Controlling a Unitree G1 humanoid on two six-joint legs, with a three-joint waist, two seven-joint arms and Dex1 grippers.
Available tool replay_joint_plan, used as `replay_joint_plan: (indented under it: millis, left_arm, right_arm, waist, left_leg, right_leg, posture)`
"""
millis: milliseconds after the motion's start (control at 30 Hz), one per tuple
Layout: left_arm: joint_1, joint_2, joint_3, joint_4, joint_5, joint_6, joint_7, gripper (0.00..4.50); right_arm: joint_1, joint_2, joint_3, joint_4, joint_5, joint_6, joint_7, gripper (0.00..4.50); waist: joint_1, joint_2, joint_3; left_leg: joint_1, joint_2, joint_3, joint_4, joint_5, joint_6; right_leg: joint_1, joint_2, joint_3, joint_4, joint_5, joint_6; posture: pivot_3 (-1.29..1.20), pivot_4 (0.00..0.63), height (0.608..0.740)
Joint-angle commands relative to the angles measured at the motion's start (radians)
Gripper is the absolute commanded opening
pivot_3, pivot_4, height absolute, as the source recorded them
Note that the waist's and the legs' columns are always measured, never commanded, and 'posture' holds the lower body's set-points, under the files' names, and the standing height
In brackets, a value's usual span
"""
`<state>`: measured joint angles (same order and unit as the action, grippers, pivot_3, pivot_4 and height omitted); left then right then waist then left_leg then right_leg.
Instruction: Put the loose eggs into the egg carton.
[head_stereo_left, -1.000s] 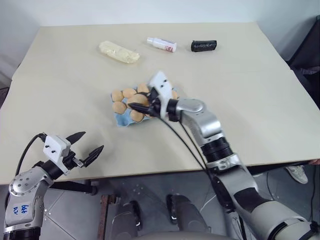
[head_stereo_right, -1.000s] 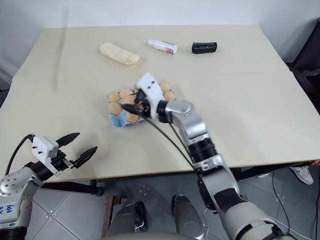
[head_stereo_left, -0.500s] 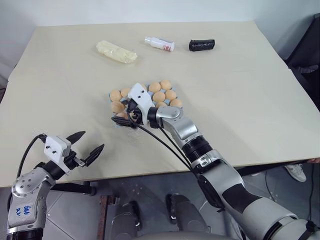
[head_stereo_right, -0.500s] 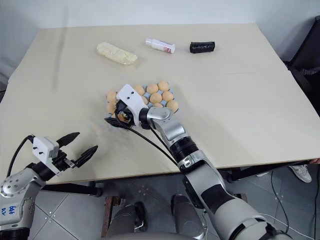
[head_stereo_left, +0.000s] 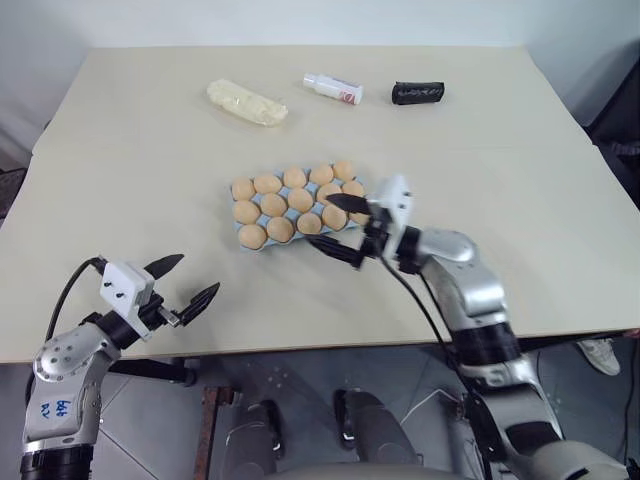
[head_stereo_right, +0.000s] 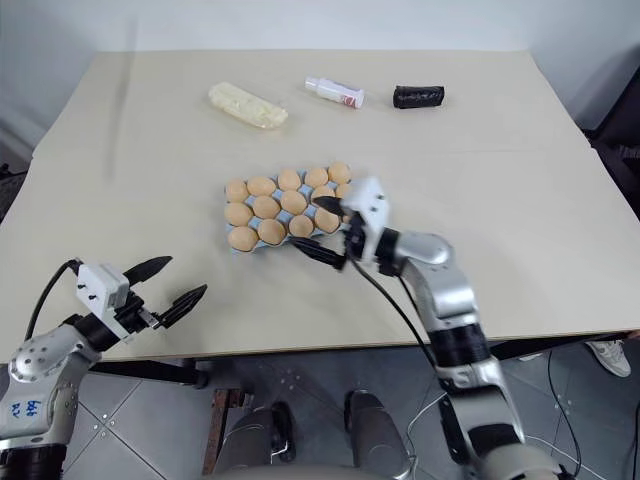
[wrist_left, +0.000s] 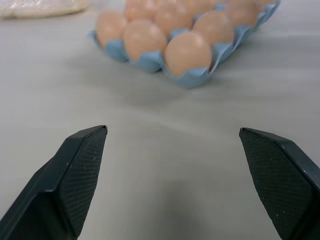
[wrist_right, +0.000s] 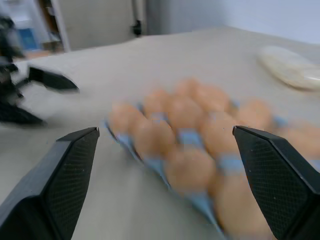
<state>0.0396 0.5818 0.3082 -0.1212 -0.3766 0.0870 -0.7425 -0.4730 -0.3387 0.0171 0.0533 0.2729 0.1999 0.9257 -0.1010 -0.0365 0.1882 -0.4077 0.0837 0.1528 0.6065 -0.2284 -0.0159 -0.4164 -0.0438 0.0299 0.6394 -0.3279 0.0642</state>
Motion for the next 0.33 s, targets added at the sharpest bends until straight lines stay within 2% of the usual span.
replay_joint_plan:
  millis: [33,200,333]
  left_arm:
    - [-0.023,0.023,-0.018,-0.028,0.009,-0.004,-0.013,4.5]
    - [-0.041,0.04,-0.033,-0.005,0.028,-0.002,-0.019,4.5]
    - [-0.041,0.049,-0.038,0.007,0.067,-0.026,-0.004,4.5]
  right_arm:
    - [0.103,-0.089,-0.075,0.012,-0.03,-0.183,0.017,4.48]
    - [0.184,-0.145,-0.146,0.113,-0.018,-0.333,0.002,4.48]
    - [0.19,-0.141,-0.174,0.103,0.017,-0.317,-0.022,4.48]
  waist:
    - [0.001,0.0,0.0]
    - [-0.009,0.0,0.0]
    - [-0.011,0.0,0.0]
  left_leg:
    - [0.001,0.0,0.001,0.0,0.0,0.0]
    - [0.003,0.001,0.001,0.002,0.001,0.002]
    - [0.004,0.001,0.001,0.005,0.001,0.001]
  right_leg:
    - [0.001,0.0,0.001,0.0,0.0,0.0]
    - [0.003,0.002,0.002,0.0,0.0,0.001]
    - [0.003,0.002,0.003,0.004,0.0,0.001]
  posture:
    - [0.0,0.15,0.74]
    - [0.0,0.15,0.74]
    - [0.0,0.15,0.74]
